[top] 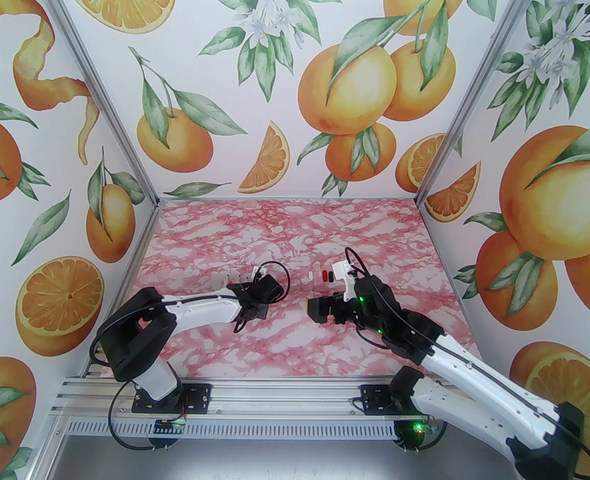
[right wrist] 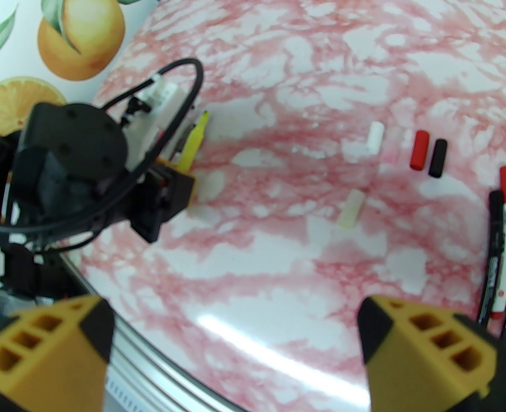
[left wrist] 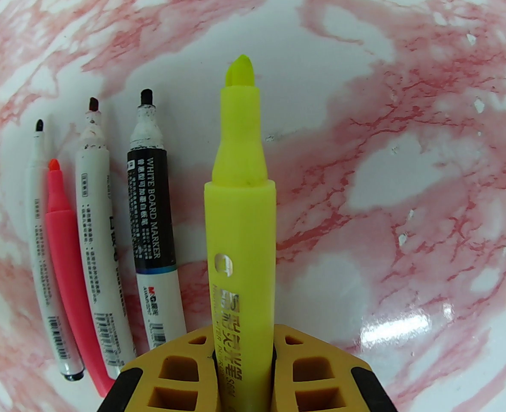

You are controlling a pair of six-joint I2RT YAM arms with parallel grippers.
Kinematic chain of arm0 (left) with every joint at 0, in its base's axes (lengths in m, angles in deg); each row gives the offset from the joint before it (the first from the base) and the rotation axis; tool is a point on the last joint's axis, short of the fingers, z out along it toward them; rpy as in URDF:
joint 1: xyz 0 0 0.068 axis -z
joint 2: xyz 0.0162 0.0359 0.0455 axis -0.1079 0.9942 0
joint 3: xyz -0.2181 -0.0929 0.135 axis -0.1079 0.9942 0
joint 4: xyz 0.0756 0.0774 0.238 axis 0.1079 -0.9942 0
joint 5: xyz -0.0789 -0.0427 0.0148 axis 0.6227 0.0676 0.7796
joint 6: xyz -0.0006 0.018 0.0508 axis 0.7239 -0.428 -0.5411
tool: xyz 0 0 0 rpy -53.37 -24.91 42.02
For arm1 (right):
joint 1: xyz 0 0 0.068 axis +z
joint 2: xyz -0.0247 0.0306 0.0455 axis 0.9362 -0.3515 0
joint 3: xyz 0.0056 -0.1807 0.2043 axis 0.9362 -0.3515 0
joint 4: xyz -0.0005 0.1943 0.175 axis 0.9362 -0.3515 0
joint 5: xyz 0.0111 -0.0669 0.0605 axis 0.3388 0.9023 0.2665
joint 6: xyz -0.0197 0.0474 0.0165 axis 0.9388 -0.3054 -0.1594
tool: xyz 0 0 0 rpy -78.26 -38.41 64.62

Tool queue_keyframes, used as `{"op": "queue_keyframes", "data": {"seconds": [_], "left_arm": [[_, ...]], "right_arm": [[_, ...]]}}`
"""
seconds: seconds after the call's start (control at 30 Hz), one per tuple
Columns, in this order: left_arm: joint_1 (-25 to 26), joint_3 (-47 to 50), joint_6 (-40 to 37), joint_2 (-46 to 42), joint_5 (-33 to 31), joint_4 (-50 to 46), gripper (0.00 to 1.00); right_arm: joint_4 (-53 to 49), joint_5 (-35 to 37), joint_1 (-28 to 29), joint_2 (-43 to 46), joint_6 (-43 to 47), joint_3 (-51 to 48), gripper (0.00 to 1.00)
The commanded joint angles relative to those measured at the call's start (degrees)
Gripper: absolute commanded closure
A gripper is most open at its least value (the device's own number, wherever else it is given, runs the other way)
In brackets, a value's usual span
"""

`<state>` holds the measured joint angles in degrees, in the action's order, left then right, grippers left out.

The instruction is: Open the pen caps

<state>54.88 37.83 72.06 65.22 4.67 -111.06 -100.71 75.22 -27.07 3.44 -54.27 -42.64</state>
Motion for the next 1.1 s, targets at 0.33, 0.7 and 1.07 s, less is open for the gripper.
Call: {"op": "queue_keyframes", "data": {"seconds": [0.33, 0.7, 1.07], "left_arm": [[-0.5, -2.6, 0.7, 2.3, -2.4, -1.0, 0.85], [-0.3, -0.9, 1.7, 0.8, -2.2, -1.1, 0.69], [1.6, -1.9, 2.0, -5.5, -1.6, -3.3, 0.68]], "right_arm": [[1.8, -1.2, 0.3, -1.1, -0.3, -1.1, 0.0], [1.7, -0.6, 0.2, -1.1, -0.4, -1.2, 0.0], [-0.5, 5.3, 0.2, -0.1, -2.5, -1.7, 0.0]]}}
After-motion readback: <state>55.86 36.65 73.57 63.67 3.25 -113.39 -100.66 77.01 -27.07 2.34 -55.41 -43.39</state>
